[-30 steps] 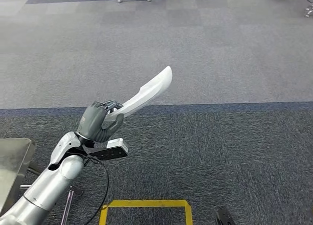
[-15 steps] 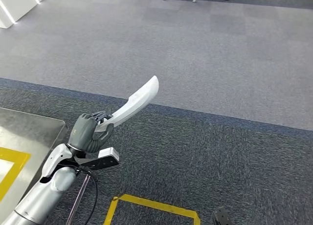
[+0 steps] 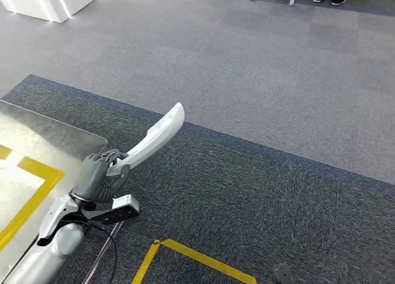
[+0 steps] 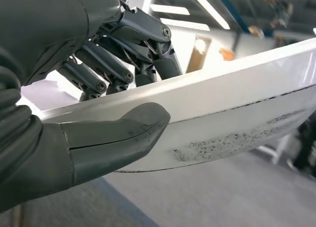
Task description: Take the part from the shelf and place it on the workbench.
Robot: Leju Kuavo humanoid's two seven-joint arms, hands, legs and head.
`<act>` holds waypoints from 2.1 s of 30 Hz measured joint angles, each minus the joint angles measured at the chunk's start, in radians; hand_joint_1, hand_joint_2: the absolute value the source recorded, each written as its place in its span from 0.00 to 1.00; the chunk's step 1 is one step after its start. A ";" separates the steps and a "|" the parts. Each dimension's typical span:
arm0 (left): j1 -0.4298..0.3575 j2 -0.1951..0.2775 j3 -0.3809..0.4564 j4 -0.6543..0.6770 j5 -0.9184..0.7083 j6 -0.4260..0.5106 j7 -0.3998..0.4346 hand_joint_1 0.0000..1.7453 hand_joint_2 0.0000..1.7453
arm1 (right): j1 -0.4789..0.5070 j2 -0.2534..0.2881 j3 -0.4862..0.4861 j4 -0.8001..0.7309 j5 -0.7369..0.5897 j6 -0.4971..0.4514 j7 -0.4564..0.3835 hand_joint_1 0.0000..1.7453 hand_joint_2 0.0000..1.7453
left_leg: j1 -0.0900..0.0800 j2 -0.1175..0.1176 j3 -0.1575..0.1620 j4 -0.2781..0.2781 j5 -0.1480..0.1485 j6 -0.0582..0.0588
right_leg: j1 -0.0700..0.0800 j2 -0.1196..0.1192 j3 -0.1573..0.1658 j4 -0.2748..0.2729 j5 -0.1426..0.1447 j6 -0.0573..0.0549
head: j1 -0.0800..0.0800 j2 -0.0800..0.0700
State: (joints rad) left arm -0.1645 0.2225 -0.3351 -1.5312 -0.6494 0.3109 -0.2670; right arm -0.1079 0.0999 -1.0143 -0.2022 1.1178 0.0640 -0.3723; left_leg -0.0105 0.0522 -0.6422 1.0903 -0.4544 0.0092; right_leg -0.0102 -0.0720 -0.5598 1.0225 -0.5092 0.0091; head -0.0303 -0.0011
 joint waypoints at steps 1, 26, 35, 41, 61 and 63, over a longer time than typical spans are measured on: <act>0.011 0.007 0.012 -0.018 -0.004 0.004 0.000 1.00 1.00 | 0.002 0.000 0.000 0.000 -0.004 0.000 -0.003 0.00 0.00 | -0.006 0.016 0.018 -0.037 0.005 0.006 | 0.003 -0.012 0.003 0.000 -0.004 0.004 | 0.000 0.000; 0.423 0.058 0.425 -0.352 0.063 0.041 -0.099 1.00 1.00 | 0.045 -0.010 -0.040 -0.001 -0.061 -0.015 -0.043 0.00 0.00 | 0.018 -0.061 -0.089 0.215 -0.129 -0.024 | -0.007 0.038 0.013 -0.010 -0.008 -0.009 | -0.002 0.000; 0.459 0.051 0.495 -0.376 0.085 0.029 -0.107 1.00 1.00 | 0.038 -0.010 -0.048 -0.001 -0.064 -0.014 -0.049 0.00 0.00 | 0.001 0.009 0.042 -0.056 -0.017 0.010 | 0.006 -0.062 0.051 -0.012 -0.046 0.027 | -0.003 0.000; 0.471 0.037 0.532 -0.388 0.105 -0.007 -0.119 1.00 1.00 | 0.043 -0.013 -0.052 -0.001 -0.064 -0.012 -0.050 0.00 0.00 | 0.011 -0.076 0.046 -0.062 -0.015 0.030 | 0.000 0.068 -0.100 0.267 -0.161 0.036 | 0.006 0.000; 0.482 0.005 0.584 -0.396 0.104 -0.044 -0.125 1.00 1.00 | 0.040 -0.018 -0.059 -0.002 -0.058 -0.005 -0.050 0.00 0.00 | 0.010 -0.002 0.031 -0.006 -0.024 -0.015 | 0.002 -0.012 0.042 -0.015 -0.030 -0.003 | -0.008 0.000; 0.482 0.004 0.585 -0.396 0.104 -0.045 -0.125 1.00 1.00 | 0.039 -0.018 -0.059 -0.002 -0.057 -0.006 -0.050 0.00 0.00 | 0.001 0.020 0.054 -0.057 -0.021 -0.004 | 0.007 -0.035 0.048 -0.017 -0.037 0.007 | -0.008 0.000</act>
State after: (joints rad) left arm 0.3173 0.2267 0.2499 -1.9273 -0.5452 0.2663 -0.3923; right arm -0.0693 0.0817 -1.0735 -0.2040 1.0606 0.0583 -0.4220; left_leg -0.0096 0.0719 -0.5881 1.0333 -0.4758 0.0052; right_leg -0.0037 -0.1068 -0.5118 1.0060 -0.5466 0.0162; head -0.0385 -0.0011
